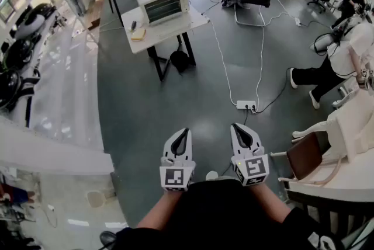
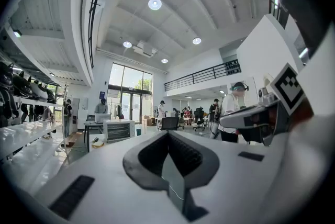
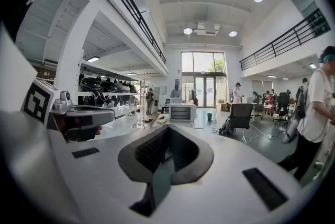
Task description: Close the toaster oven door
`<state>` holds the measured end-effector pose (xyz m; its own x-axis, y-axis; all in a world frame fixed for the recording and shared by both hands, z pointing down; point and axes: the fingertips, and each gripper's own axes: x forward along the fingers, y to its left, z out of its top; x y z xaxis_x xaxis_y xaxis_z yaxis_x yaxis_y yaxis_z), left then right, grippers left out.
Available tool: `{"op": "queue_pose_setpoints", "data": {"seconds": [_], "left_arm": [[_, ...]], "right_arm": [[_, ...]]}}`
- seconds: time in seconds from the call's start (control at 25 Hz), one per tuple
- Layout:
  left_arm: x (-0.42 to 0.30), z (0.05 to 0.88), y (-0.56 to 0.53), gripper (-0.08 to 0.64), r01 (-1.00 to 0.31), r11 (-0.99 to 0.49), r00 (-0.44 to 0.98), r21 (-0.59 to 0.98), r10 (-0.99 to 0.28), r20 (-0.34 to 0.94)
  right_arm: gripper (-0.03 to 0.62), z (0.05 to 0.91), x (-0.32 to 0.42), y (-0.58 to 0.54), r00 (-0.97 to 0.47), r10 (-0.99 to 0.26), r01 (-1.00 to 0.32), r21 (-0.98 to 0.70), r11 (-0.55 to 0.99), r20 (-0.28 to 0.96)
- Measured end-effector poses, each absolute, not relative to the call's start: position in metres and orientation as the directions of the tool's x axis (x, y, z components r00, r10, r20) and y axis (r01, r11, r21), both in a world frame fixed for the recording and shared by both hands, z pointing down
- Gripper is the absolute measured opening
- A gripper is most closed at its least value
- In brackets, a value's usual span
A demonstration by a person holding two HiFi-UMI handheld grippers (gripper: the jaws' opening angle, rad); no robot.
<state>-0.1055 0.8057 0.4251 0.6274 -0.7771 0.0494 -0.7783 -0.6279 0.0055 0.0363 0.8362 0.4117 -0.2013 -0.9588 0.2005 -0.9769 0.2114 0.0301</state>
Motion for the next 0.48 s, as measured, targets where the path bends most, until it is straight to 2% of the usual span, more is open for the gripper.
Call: {"op": "queue_pose_setpoints", "data": {"seconds": [0.16, 0.48], "left_arm": [[-0.084, 0.43, 0.808, 0.018, -0.795, -0.607, 0.607, 0.017, -0.794, 0.035], [-0.052, 0.462, 0.82, 0.018, -0.773, -0.634, 0.633, 0.034, -0.766, 0.115]], "right_arm": [[0.021, 0.419, 0.068, 0.837, -0.164, -0.967, -0.984, 0.038, 0.175, 0.195], [0.021, 0.436, 0.098, 0.844, -0.153, -0.971, -0.988, -0.019, 0.152, 0.183]]}}
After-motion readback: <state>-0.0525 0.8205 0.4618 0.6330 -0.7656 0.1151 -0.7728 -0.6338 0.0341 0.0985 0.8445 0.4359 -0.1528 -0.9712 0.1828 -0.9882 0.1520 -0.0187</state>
